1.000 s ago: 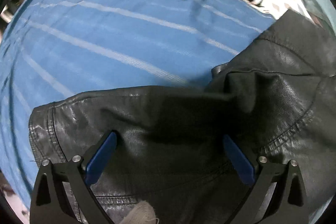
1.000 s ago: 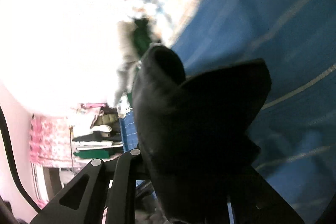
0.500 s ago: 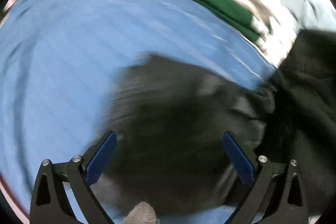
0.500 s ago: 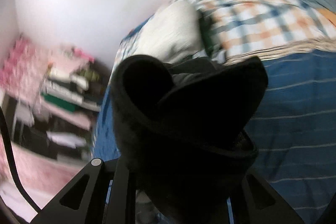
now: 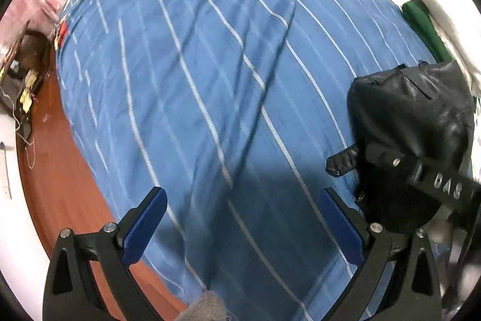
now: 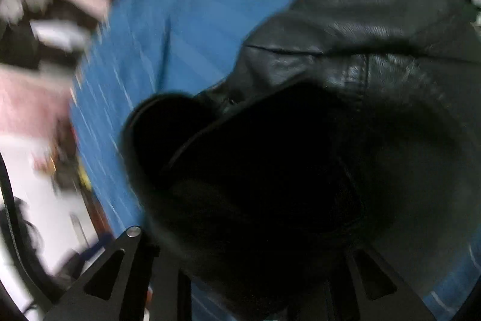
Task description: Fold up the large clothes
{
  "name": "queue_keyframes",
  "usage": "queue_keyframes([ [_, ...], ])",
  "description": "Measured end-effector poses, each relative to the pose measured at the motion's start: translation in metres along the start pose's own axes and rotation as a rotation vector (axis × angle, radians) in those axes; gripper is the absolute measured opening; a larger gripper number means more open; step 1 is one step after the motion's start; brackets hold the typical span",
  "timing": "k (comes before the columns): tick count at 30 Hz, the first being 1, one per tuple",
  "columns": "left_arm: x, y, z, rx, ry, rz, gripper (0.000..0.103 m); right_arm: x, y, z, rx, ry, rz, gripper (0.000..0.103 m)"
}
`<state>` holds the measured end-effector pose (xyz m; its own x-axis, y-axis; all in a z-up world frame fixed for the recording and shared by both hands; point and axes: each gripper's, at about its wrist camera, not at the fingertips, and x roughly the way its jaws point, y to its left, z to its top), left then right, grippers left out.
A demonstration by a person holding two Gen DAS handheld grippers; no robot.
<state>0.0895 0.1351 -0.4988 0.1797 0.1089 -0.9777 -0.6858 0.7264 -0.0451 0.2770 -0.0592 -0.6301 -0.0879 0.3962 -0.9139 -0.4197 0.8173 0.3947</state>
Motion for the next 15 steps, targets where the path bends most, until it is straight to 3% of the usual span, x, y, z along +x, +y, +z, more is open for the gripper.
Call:
queue_keyframes([
  [1,-0.005,0.000,-0.003,-0.004,-0.007,-0.009,0.103,0.001,0.007,-0.001,-0.046,0.016,-0.008,0.033],
  [3,-0.015,0.000,-0.004,-0.006,-0.027,-0.023,0.103,-0.013,0.016,-0.001,-0.108,0.044,0.019,0.067],
  [4,-0.021,0.001,-0.004,-0.005,-0.039,-0.030,0.103,-0.024,0.016,-0.001,-0.108,0.053,0.036,0.072],
  [8,-0.037,-0.005,0.002,-0.017,-0.085,-0.043,0.103,-0.098,0.000,-0.012,-0.072,0.012,0.162,0.072],
  [11,-0.049,-0.009,0.005,-0.032,-0.129,-0.033,0.103,-0.142,-0.039,-0.014,0.059,-0.066,0.190,0.072],
  [13,-0.045,-0.015,0.008,-0.026,-0.134,-0.039,0.103,-0.146,-0.071,0.001,0.123,-0.089,0.134,0.060],
  [15,-0.033,-0.022,0.015,-0.021,-0.122,-0.040,0.103,-0.128,-0.097,0.022,0.181,-0.063,0.085,0.037],
])
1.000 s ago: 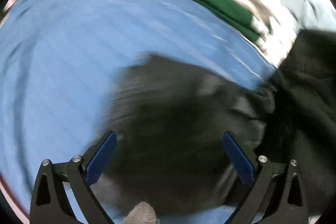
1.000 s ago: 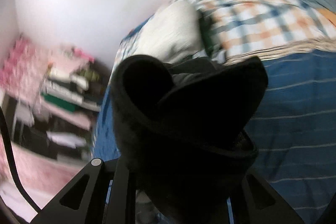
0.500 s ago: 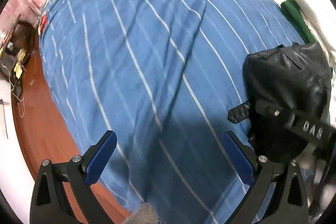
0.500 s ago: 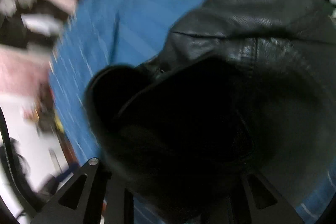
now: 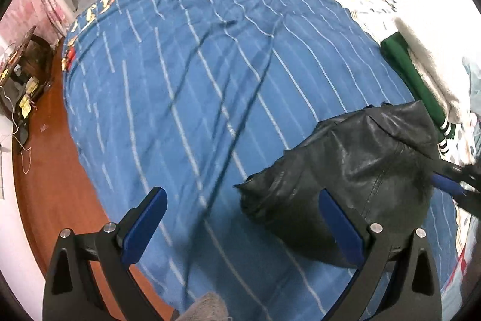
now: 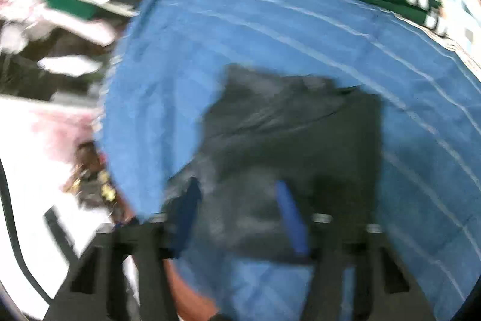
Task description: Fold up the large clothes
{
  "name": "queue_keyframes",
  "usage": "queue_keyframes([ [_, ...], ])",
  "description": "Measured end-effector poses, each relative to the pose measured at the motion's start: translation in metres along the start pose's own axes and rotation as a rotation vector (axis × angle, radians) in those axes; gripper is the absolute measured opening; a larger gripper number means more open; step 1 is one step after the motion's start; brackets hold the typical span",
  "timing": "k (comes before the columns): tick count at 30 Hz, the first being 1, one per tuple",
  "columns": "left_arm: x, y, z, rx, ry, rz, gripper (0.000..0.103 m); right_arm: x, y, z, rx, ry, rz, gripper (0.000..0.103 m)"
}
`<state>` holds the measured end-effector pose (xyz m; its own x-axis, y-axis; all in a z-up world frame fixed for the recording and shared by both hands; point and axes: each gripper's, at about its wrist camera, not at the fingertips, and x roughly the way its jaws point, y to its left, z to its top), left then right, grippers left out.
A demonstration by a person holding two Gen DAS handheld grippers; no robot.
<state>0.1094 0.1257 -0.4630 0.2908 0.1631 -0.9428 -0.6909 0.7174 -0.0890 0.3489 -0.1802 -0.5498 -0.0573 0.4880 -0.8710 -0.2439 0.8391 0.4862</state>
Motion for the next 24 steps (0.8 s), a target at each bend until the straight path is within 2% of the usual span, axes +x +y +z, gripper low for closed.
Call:
queue_keyframes([
  [2,0.012,-0.008,0.000,-0.001,0.023,-0.017,0.103,0.028,-0.015,0.022,0.028,0.030,-0.019,0.031],
  [7,0.034,-0.022,-0.004,0.013,0.061,0.001,0.103,0.120,-0.023,0.060,0.035,0.143,-0.102,0.031],
  [9,0.038,-0.024,-0.005,0.015,0.071,0.009,0.103,0.133,-0.026,0.083,0.043,0.152,-0.134,0.031],
  [10,0.039,-0.025,-0.006,0.021,0.074,0.017,0.103,0.134,-0.023,0.084,0.021,0.163,-0.153,0.031],
  [12,0.039,-0.027,-0.007,0.027,0.081,0.024,0.103,0.129,-0.025,0.084,0.016,0.174,-0.132,0.031],
  [14,0.038,-0.029,-0.007,0.028,0.078,0.030,0.103,0.102,-0.017,0.079,0.054,0.176,-0.067,0.031],
  [16,0.039,-0.029,-0.008,0.033,0.080,0.036,0.103,0.062,-0.022,0.068,0.076,0.133,0.018,0.031],
  [18,0.041,-0.028,-0.012,0.027,0.089,0.038,0.103,0.039,-0.033,0.053,0.079,0.102,-0.017,0.031],
  [20,0.044,-0.027,-0.016,0.019,0.104,0.039,0.103,0.034,-0.046,0.032,0.104,0.120,-0.036,0.031],
  [22,0.045,-0.023,-0.022,0.003,0.120,0.041,0.103,0.046,-0.059,0.010,0.115,0.170,-0.065,0.031],
  [24,0.046,-0.019,-0.029,-0.021,0.140,0.036,0.103,0.073,-0.065,-0.003,0.087,0.166,-0.118,0.032],
])
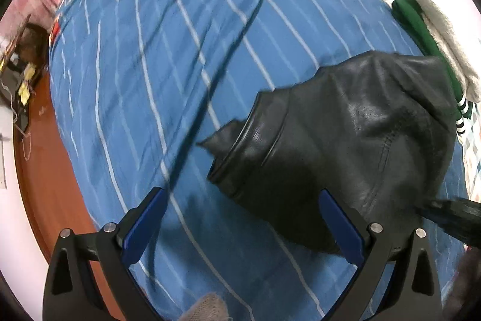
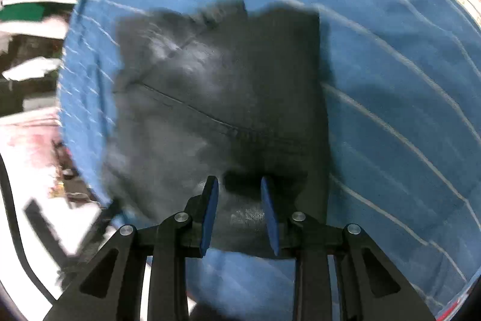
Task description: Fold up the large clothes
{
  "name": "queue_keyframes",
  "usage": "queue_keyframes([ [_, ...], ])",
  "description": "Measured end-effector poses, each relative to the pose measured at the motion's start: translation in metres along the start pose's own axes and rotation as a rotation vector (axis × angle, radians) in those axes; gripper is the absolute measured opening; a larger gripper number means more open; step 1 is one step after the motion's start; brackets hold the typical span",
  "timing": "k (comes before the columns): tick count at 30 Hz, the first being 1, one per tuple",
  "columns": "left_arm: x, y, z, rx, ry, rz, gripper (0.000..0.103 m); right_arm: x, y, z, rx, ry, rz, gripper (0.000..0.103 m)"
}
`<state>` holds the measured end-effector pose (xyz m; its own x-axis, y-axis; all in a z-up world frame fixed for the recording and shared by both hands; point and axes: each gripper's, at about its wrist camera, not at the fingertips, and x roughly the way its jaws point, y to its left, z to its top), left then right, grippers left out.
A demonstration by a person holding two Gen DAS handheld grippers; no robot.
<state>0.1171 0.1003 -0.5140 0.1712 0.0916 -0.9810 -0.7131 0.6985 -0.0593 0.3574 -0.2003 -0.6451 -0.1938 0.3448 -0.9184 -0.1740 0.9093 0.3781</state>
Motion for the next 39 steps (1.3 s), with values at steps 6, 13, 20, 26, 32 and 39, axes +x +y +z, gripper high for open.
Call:
queue_keyframes([
  [6,-0.003,0.016,-0.018,-0.101,0.033,-0.086,0.102,0.032,0.007,0.019,-0.010,0.020,-0.060,0.033],
  [13,0.027,0.018,-0.016,-0.246,0.043,-0.353,0.102,-0.034,-0.050,0.001,0.043,-0.047,0.274,0.066],
  [20,0.058,0.040,0.019,-0.454,-0.029,-0.466,0.057,0.005,-0.125,0.009,0.136,-0.052,0.519,0.067],
  [26,0.051,0.033,0.029,-0.360,-0.064,-0.454,0.039,0.080,-0.097,0.032,0.081,-0.008,0.764,0.076],
  [32,0.042,0.046,0.042,-0.341,-0.087,-0.466,0.035,0.086,-0.070,0.034,0.071,-0.083,0.770,0.067],
  [39,0.022,0.045,0.076,-0.249,-0.088,-0.499,0.026,0.040,-0.062,0.006,0.099,-0.159,0.858,0.045],
])
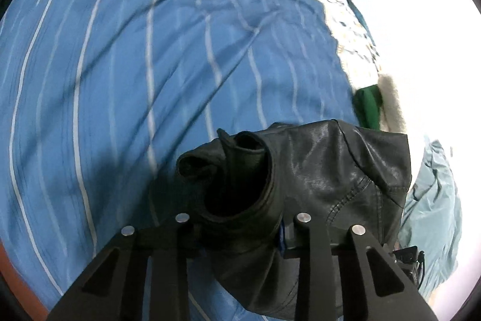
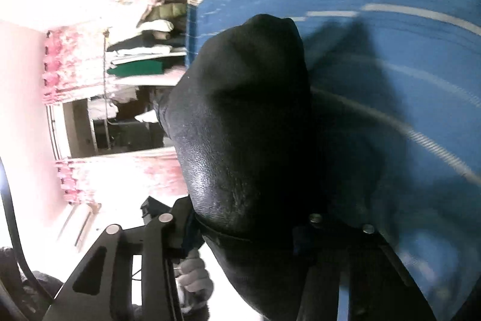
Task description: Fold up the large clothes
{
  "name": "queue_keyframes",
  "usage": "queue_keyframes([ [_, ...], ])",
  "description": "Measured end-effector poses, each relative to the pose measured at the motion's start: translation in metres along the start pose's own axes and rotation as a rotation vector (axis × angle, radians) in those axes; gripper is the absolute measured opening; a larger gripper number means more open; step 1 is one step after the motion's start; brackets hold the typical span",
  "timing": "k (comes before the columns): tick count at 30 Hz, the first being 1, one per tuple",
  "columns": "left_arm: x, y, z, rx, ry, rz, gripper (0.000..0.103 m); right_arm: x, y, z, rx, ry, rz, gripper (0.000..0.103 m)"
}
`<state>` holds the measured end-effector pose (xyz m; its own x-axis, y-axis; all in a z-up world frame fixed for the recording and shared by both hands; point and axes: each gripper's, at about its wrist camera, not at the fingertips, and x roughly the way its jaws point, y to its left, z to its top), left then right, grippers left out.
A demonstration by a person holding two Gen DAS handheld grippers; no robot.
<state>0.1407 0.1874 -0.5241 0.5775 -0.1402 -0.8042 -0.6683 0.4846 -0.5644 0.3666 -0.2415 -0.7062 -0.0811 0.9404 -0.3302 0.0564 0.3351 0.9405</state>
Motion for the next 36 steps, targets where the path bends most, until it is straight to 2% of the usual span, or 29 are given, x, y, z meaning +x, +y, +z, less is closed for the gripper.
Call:
queue_keyframes([
  [4,-0.009,-0.010,0.027,0.019,0.026,-0.050,0.026,-0.008,0.025,-0.007,0.031,-0.047,-0.013,0.042],
  [7,0.003,-0.007,0.042,0.030,0.089,-0.072,0.027,-0.008,0.030,-0.007,0.108,-0.064,-0.045,0.044],
  [10,0.042,0.007,0.041,0.075,0.182,-0.025,0.033,-0.010,0.016,-0.005,0.131,-0.055,-0.136,0.056],
  [11,0.054,0.013,0.038,0.076,0.210,-0.030,0.038,-0.009,0.004,-0.005,0.137,-0.039,-0.154,0.062],
  [12,0.062,0.019,0.036,0.063,0.222,-0.059,0.046,-0.008,-0.011,-0.006,0.146,-0.027,-0.164,0.067],
  [13,0.067,0.024,0.035,0.048,0.220,-0.096,0.051,-0.008,-0.028,-0.008,0.158,-0.021,-0.147,0.069],
  [14,0.070,0.026,0.034,0.042,0.219,-0.126,0.058,-0.010,-0.044,-0.010,0.174,-0.017,-0.105,0.073],
  [15,0.073,0.026,0.035,0.044,0.219,-0.148,0.061,-0.011,-0.058,-0.013,0.190,-0.016,-0.038,0.073],
  [16,0.074,0.025,0.034,0.060,0.212,-0.153,0.061,-0.011,-0.064,-0.013,0.186,-0.023,-0.002,0.074],
  [18,0.075,0.020,0.033,0.090,0.193,-0.159,0.062,-0.006,-0.061,-0.012,0.145,-0.005,0.005,0.077],
  [19,0.076,0.017,0.033,0.100,0.183,-0.159,0.061,-0.001,-0.057,-0.010,0.120,0.007,-0.003,0.077],
  [21,0.076,0.012,0.035,0.114,0.170,-0.156,0.059,0.017,-0.047,-0.003,0.080,0.027,-0.046,0.085],
  [22,0.074,0.010,0.037,0.124,0.156,-0.150,0.054,0.024,-0.041,0.001,0.067,0.030,-0.076,0.086],
  [23,0.070,0.009,0.040,0.127,0.149,-0.149,0.042,0.026,-0.037,0.001,0.060,0.029,-0.090,0.086],
  [24,0.067,0.007,0.044,0.129,0.142,-0.153,0.033,0.026,-0.034,0.001,0.058,0.022,-0.091,0.081],
  [25,0.065,0.006,0.048,0.133,0.135,-0.154,0.030,0.025,-0.032,0.000,0.065,0.004,-0.084,0.075],
  [27,0.056,-0.003,0.059,0.149,0.121,-0.165,0.023,0.020,-0.025,-0.006,0.079,-0.025,-0.044,0.055],
  [30,0.033,-0.021,0.078,0.194,0.093,-0.180,0.022,0.015,-0.003,-0.014,0.069,-0.062,-0.010,0.047],
  [36,-0.005,-0.062,0.120,0.255,0.082,-0.225,0.022,0.002,0.062,-0.017,0.045,-0.136,0.039,0.044],
])
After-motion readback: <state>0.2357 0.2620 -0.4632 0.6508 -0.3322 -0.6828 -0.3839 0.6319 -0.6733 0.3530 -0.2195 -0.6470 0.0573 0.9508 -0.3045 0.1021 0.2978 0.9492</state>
